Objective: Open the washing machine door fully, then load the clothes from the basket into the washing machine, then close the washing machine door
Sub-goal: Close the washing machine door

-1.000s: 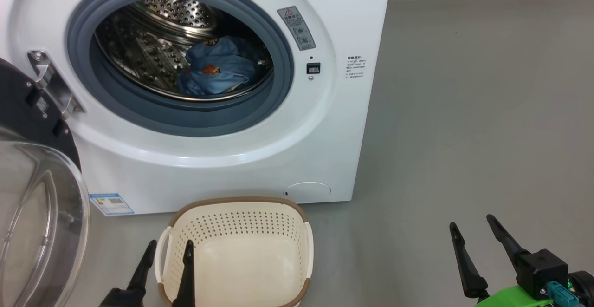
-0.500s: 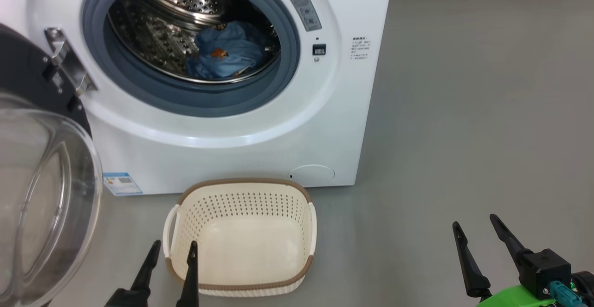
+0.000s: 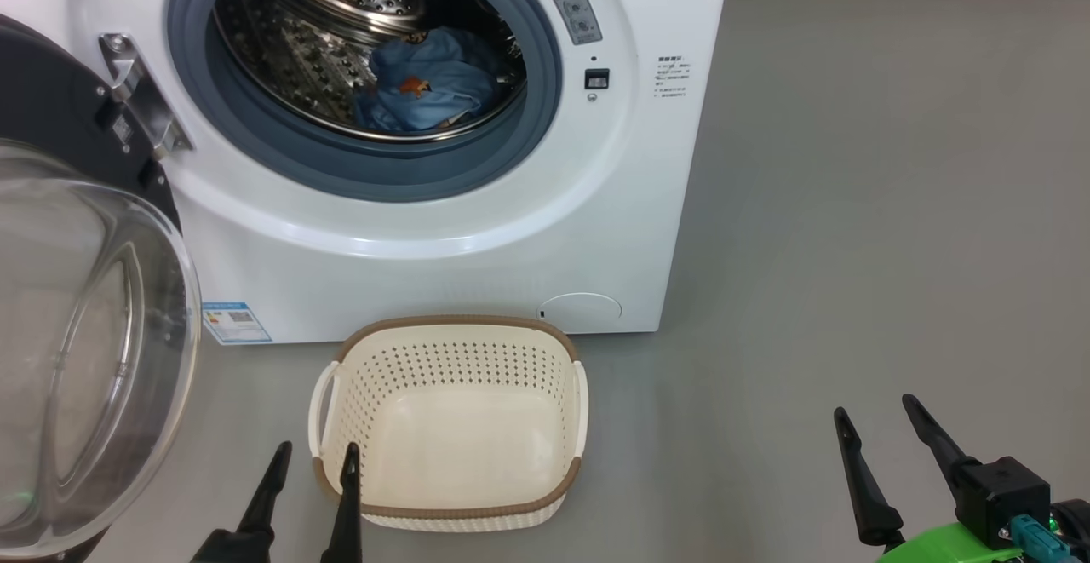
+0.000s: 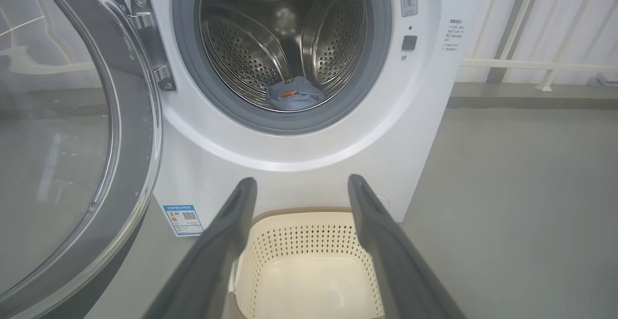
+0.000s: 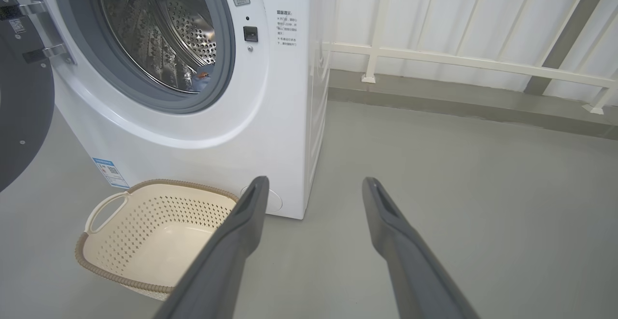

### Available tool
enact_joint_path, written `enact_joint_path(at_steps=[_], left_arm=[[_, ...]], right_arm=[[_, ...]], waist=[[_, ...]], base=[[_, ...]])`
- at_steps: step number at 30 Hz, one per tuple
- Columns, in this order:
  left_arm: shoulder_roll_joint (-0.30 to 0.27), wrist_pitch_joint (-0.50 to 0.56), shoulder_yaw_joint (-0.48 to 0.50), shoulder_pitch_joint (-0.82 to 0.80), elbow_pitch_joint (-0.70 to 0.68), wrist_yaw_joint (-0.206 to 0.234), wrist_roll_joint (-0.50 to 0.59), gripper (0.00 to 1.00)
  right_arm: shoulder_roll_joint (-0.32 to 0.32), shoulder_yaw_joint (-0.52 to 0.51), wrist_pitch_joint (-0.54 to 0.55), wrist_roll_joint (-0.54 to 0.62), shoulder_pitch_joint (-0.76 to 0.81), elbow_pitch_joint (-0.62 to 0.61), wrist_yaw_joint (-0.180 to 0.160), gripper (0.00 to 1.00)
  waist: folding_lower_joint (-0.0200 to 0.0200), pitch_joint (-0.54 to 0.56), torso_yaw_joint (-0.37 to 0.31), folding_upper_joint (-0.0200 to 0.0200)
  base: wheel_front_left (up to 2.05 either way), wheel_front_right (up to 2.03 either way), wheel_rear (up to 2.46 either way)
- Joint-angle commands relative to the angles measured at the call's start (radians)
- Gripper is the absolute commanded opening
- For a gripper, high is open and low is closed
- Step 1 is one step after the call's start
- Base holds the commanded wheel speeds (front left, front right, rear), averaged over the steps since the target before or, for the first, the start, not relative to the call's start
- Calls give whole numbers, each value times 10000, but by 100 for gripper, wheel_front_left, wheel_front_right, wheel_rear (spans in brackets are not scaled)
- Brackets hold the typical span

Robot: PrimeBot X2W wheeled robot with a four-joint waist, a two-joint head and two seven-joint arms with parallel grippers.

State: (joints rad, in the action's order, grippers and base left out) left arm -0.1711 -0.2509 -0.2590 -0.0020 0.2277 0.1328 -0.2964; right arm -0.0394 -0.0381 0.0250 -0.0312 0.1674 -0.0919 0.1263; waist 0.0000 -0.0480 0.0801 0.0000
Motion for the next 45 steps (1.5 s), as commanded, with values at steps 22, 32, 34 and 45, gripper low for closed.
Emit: enact_joint_path(at_steps=[22, 32, 34, 45], left_arm=[[-73, -96, 459, -159, -347, 254, 19, 100], [-210, -88, 479, -75, -432, 375, 24, 100], [-218, -88, 495, -63, -464, 403, 2, 100], [-224, -99, 819, 318, -885, 782, -68, 100]], right_arm=[[-116, -247, 58, 148, -279, -411, 44, 100], [-114, -192, 54, 106, -240, -367, 44, 100], [-113, -214, 57, 93, -227, -364, 44, 100], [-215, 122, 139, 78, -643, -176, 44, 100]], waist=[[0, 308, 2572, 0], [0, 426, 3917, 0], [0, 426, 4139, 0], [0, 188, 4488, 0]], base=[[0, 0, 0], [0, 0, 0], [0, 0, 0], [0, 0, 0]])
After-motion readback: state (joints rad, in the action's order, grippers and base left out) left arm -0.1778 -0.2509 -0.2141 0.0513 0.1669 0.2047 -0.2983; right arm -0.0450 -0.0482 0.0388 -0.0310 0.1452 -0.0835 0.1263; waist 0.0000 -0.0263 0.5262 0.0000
